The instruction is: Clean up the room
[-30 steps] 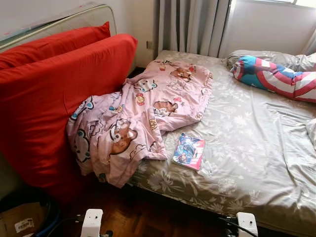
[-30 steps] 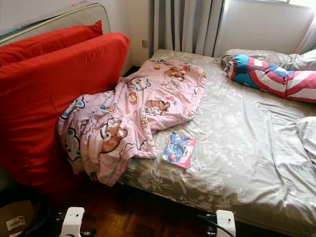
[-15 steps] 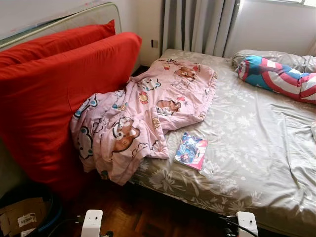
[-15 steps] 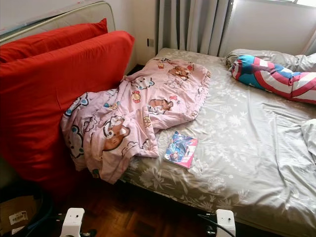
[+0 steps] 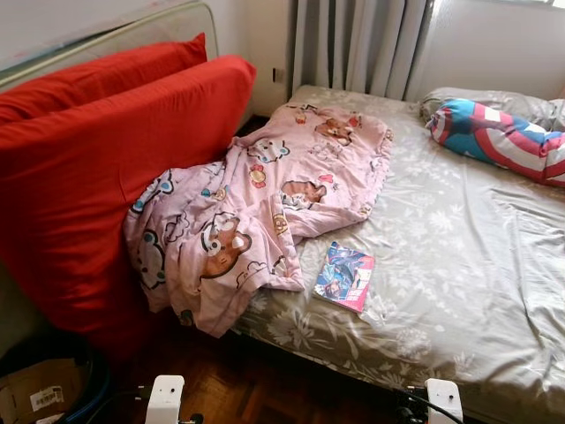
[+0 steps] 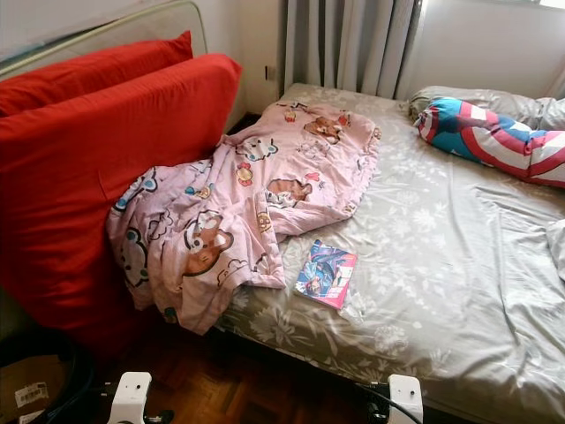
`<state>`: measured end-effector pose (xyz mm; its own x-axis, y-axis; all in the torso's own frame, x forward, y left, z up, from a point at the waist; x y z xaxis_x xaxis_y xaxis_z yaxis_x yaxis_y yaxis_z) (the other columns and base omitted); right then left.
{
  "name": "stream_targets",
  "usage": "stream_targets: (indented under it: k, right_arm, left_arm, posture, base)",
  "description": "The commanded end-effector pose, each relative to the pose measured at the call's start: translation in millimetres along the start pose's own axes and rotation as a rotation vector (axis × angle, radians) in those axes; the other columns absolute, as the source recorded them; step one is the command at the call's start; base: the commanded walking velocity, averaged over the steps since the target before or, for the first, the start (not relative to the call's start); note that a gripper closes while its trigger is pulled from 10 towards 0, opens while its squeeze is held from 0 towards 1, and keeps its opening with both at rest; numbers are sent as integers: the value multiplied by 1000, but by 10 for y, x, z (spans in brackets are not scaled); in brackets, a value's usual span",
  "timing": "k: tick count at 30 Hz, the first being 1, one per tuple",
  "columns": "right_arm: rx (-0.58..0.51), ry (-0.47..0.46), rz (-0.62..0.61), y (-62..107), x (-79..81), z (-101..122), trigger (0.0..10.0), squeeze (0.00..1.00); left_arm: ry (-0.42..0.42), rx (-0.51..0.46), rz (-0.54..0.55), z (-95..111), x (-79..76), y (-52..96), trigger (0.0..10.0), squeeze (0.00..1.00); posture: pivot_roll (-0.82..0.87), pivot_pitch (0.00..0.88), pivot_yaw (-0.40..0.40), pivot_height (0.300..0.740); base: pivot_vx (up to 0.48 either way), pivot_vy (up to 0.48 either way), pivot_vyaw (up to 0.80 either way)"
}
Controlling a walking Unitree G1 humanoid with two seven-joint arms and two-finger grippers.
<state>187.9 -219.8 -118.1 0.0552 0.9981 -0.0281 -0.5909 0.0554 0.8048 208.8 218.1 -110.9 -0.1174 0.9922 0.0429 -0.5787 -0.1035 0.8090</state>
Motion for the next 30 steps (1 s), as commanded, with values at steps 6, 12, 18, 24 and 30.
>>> stream_targets:
  k: [6,12,18,24,30]
  right_arm:
    - [3,10,21,2,8,-4,10000,0]
    - [-5,14,27,2,12,7,10000,0]
    - [-6,-14,20,3,8,1,10000,0]
    - [-13,-21,20,4,8,8,10000,0]
    - [-23,-18,19,3,7,22,10000,0]
  left_arm:
    - [7,9,-4,-35,-3,4,10000,0]
    - [7,9,-5,-34,-6,4,10000,0]
    - [6,8,-5,-34,-4,4,10000,0]
    - [5,8,-6,-31,-5,4,10000,0]
    - [2,6,-6,-29,-5,4,10000,0]
  posture:
    - [-88,0,-27,740]
    - [-88,0,-28,740]
    - [-89,0,-28,740]
    - [-89,0,-28,740]
    - [-90,0,-28,740]
  base:
    - [274,0,0]
    - [273,0,548]
    - [272,0,0]
    - [273,0,0]
    - [271,0,0]
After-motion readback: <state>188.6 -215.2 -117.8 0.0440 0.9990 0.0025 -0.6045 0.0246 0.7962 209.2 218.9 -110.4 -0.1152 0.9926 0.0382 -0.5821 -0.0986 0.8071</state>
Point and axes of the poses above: a point about 5 cm out from each wrist's last joint towards the gripper, its own y axis pointing back from the gripper into the wrist, its own z axis along the axis of the wrist's last joint, x = y × z, the point moved 4 cm from there along -y, pointing out of the wrist towards the gripper, and after that the axes turned 6 degrees about y, right-handed, at the moved point
